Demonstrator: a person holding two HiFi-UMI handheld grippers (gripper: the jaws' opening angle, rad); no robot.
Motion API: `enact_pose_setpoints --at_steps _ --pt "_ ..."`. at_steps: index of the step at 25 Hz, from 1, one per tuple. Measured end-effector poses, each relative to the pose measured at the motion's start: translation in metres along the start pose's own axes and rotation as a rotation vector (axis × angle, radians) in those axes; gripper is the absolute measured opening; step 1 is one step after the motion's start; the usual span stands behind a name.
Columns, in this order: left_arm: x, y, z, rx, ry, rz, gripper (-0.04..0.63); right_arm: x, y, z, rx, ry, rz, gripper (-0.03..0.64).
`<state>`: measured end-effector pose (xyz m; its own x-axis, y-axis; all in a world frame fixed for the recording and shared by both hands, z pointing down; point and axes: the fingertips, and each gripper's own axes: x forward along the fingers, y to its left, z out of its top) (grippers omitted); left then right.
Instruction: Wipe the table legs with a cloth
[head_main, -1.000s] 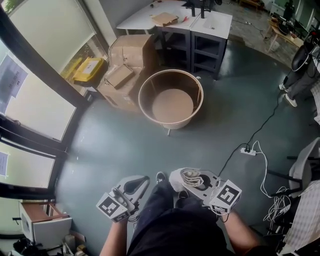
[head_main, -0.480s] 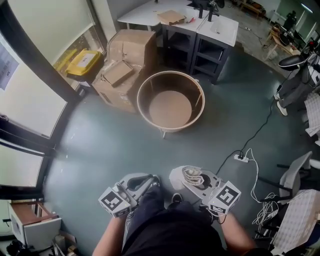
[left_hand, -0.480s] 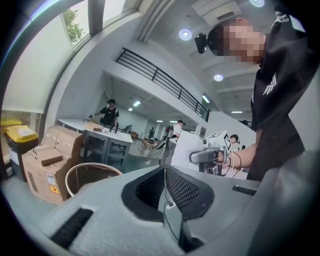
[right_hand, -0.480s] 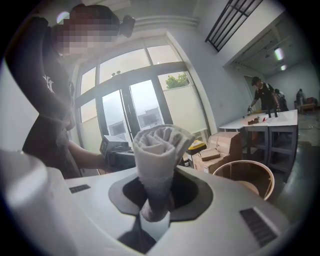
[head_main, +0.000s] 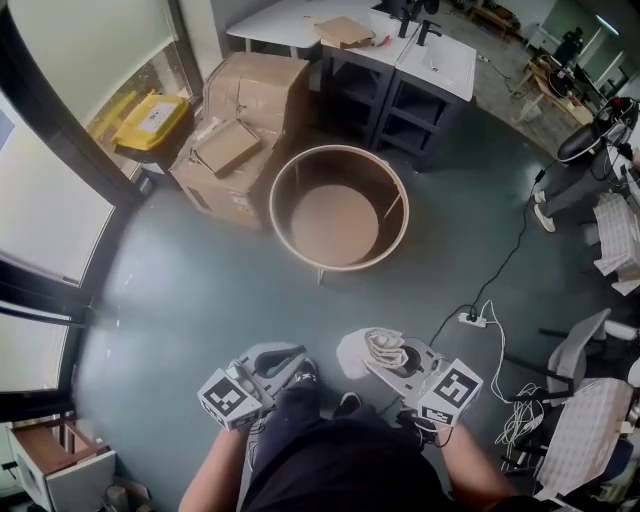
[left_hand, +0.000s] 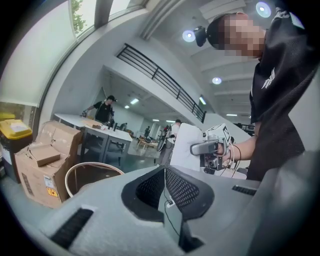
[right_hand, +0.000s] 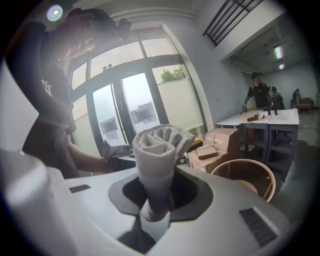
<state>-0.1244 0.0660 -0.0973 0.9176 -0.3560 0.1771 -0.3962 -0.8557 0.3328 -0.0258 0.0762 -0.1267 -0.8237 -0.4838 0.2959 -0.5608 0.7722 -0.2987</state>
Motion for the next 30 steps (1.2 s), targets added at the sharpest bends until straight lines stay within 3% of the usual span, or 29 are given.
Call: enact_pose_setpoints --at_steps 9,14,17,20,26,30 --pt "-0.009 0.054 -0.022 -0.068 -0.042 -0.002 0.008 0.036 -0.021 -0.01 0.073 0.058 -0.089 0.078" --pt "0.001 0.067 -0.035 -0.098 -0.054 0.014 0.009 0.043 -0.033 -0.023 0.09 0.104 -0.078 0.078" --pt "0.009 0.072 -0.048 -0.124 -0.013 0.031 0.009 0.055 -0.043 -0.032 0.07 0.132 -0.056 0.078" --pt "0.036 0.075 -0.071 -0.137 0.042 0.073 0.009 0.06 -0.063 -0.049 0.026 0.136 -0.027 0.078" --pt "0.083 0.08 -0.108 -0.116 -0.012 0.22 0.009 0.052 -0.122 -0.103 0.0 0.15 0.038 0.078" --pt "0.099 0.086 -0.142 -0.144 -0.018 0.285 0.009 0.053 -0.158 -0.144 0.007 0.162 0.07 0.078"
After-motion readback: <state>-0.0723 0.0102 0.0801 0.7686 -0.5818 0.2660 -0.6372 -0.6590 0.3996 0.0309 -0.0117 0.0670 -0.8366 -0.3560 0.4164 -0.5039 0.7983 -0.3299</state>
